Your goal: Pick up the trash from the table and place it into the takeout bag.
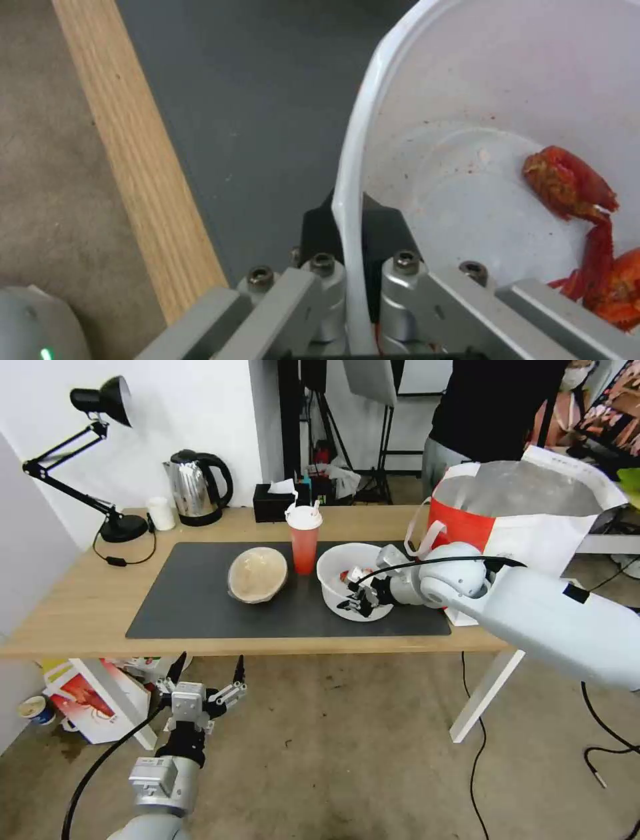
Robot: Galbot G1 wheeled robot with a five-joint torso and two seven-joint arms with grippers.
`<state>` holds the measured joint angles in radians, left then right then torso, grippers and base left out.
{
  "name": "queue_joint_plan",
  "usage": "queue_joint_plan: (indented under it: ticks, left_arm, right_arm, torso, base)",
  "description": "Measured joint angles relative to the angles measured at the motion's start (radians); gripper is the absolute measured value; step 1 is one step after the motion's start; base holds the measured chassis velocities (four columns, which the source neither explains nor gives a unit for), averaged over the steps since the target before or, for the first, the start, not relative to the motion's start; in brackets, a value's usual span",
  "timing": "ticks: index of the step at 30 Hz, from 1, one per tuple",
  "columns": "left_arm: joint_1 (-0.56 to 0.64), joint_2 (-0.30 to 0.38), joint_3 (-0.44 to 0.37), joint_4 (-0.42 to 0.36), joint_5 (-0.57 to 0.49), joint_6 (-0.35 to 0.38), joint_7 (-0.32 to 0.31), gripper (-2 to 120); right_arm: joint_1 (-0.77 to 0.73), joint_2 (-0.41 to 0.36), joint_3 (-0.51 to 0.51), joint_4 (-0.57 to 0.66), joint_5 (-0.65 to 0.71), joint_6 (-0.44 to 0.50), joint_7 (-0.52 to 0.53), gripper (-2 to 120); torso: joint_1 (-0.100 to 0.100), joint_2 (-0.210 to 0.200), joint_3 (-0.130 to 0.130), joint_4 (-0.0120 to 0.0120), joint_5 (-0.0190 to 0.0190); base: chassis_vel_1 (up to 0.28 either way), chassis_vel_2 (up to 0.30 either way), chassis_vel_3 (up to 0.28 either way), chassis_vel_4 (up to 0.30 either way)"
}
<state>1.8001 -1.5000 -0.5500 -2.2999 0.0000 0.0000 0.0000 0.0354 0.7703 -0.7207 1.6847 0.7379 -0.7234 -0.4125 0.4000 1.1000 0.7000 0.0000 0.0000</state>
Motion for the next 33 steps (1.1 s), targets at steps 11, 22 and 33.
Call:
queue_joint_plan:
  ticks: [11,22,33]
  left_arm:
    - [0.000,0.000,0.000,0.000,0.000,0.000,0.000,100]
    - [0.000,0.000,0.000,0.000,0.000,0.000,0.000,100]
    - [0.000,0.000,0.000,0.000,0.000,0.000,0.000,100]
  right_arm:
    - [-0.001,-0.004,0.042,0.007,0.042,0.001,0.013,0]
    - [0.002,-0.019,0.141,0.014,0.115,0.001,0.045,0]
    - [0.067,-0.042,0.186,0.023,0.170,0.002,0.058,0]
  torso:
    - [0.000,0.000,0.000,0.0001,0.0001]
    - [0.000,0.000,0.000,-0.0001,0.0001]
    - [0.000,0.000,0.000,0.0000,0.0002]
  base:
    - [0.000,0.000,0.000,0.000]
    - [0.000,0.000,0.000,0.000]
    - [0.000,0.000,0.000,0.000]
